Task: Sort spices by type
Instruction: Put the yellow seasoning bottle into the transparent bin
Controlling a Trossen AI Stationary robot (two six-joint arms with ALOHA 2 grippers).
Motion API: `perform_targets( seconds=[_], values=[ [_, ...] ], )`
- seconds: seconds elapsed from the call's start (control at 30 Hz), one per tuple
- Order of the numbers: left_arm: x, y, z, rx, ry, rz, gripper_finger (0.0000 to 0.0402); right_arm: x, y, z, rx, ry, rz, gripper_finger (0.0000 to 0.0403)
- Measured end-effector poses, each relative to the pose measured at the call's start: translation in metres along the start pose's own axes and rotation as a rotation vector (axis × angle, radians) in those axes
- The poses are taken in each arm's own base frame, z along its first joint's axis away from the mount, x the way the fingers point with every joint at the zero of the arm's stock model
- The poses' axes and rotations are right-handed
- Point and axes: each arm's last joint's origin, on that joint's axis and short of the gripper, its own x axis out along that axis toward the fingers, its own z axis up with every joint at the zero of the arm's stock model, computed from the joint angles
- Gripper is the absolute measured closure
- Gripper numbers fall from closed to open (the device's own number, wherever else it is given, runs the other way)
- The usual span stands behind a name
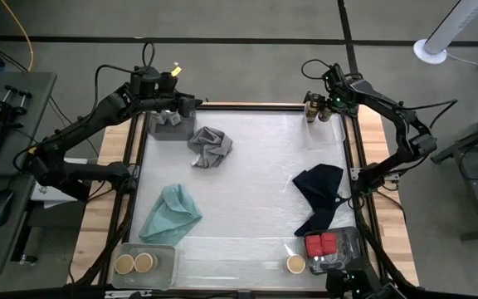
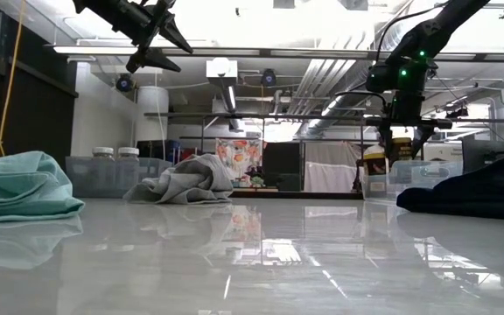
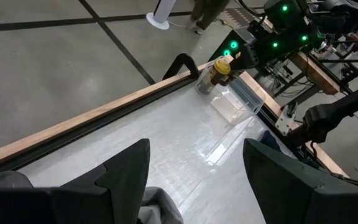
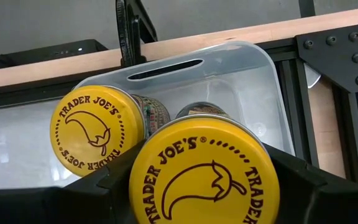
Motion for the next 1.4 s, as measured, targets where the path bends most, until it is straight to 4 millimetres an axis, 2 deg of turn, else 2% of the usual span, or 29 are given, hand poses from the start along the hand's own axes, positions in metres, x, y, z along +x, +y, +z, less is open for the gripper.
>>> perform_targets(
  seconds=[1.2,1.4],
  values=[
    [0.0000,0.0000,0.0001,-0.001,-0.001,-0.001,0.0156,0.0002,-0.0002,-0.0003,0.014,0.003,-0.003,0.0152],
    [0.0000,0.0000,0.0002,-0.001,-0.001,-0.001,0.0156,0.0002,-0.0002,-0.0002,0.007,0.003,-0.004,0.0117]
  ],
)
